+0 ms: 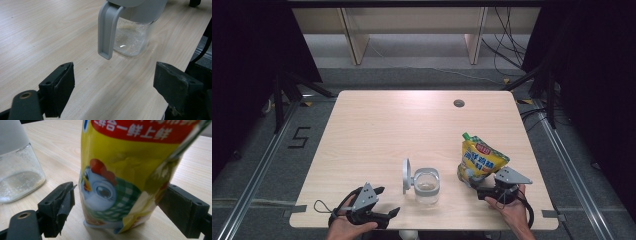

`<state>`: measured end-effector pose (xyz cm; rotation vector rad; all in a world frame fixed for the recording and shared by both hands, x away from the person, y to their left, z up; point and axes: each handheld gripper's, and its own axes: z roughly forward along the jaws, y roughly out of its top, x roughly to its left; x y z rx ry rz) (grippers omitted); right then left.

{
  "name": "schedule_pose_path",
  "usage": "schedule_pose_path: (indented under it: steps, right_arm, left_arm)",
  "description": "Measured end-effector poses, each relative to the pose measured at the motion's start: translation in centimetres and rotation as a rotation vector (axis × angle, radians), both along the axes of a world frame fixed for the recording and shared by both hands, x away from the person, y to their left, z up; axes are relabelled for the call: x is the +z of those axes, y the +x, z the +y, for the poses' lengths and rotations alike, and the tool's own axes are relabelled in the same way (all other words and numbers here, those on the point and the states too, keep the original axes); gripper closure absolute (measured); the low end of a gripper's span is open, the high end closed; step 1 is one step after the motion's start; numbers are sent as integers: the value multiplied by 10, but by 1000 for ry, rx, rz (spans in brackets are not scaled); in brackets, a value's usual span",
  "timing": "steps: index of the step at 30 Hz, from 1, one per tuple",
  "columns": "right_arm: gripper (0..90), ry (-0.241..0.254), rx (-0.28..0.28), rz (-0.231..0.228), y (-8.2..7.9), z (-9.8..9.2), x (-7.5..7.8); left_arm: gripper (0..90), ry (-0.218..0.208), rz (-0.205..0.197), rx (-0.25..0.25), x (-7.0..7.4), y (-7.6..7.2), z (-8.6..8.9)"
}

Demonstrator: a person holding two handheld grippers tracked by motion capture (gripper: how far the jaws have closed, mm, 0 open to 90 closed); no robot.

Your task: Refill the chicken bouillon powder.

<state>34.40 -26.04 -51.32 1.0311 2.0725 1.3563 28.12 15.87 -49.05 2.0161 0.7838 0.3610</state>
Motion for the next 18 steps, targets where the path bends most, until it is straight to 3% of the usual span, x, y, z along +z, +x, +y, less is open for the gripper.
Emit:
schedule_pose_path:
  steps: [3,5,9,10,12,13,15,16,17,18]
  right_arm:
    - [156,12,-3,-17,3,0,-1]
    - [155,30,-11,-1,2,2,-1]
    - [159,38,-11,-10,3,3,-1]
    - [158,46,0,-18,5,4,-1]
    - [158,44,-15,-4,3,4,0]
    - [158,30,-8,-24,5,3,-1]
    - [163,59,-3,-31,7,5,-1]
    - [165,24,8,-69,11,2,-2]
    - [165,17,14,-66,11,2,-2]
    - [165,61,2,-40,8,6,-1]
  left_arm:
    - [169,10,4,-1,-1,0,0]
    - [169,4,5,0,-1,0,-1]
    - [169,5,6,-1,-2,0,-1]
    - [170,-11,1,7,-3,0,-2]
    - [170,7,7,2,-2,0,-1]
    - [171,7,8,2,-2,0,-1]
    - [171,7,7,2,-2,0,-1]
    - [171,6,7,2,-2,0,-1]
    - [171,6,7,2,-2,0,-1]
    - [171,7,7,1,-2,0,-1]
